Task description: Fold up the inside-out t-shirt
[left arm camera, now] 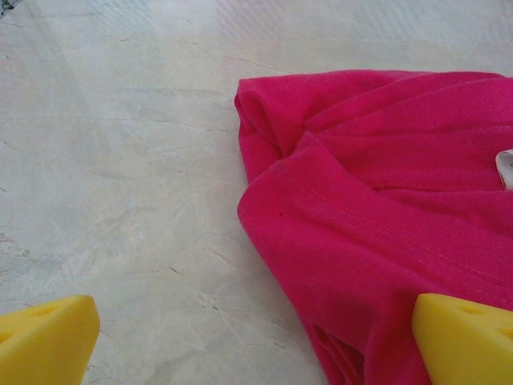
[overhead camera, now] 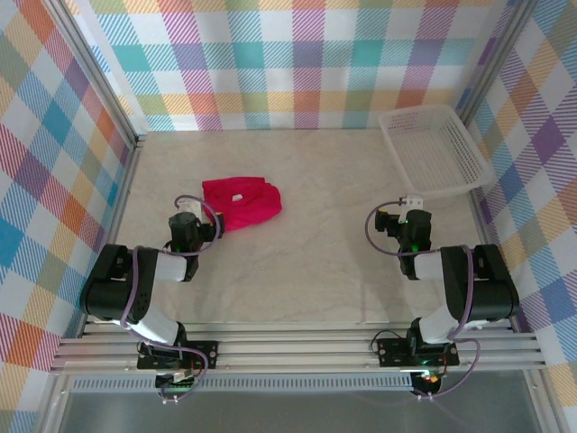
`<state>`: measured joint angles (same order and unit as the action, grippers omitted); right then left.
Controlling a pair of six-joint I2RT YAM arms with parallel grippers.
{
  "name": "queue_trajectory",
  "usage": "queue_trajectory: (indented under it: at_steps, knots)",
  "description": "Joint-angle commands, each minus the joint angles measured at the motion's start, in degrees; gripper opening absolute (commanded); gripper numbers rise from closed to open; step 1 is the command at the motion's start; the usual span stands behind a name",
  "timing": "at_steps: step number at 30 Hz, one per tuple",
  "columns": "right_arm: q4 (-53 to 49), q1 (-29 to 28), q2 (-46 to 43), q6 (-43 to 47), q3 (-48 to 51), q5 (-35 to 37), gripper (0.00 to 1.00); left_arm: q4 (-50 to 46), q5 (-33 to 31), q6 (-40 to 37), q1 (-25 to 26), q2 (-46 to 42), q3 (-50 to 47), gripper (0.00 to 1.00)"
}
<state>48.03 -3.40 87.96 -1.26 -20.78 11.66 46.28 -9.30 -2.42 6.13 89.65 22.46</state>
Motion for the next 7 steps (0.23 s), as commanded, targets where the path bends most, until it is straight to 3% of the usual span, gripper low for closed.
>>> queue_trajectory:
  at_steps: [1,7]
  knots:
    - [2.42,0.35,-0.16,-0.68,-1.23,-1.03,1.00,0.51,1.37,0.15,-0.81,0.00,1.36,1.00]
    - [2.45,0.40,-0.07,-0.68,-1.25,-1.03,1.00,0.39,2.03,0.28,-1.21,-0.10,1.38,1.00]
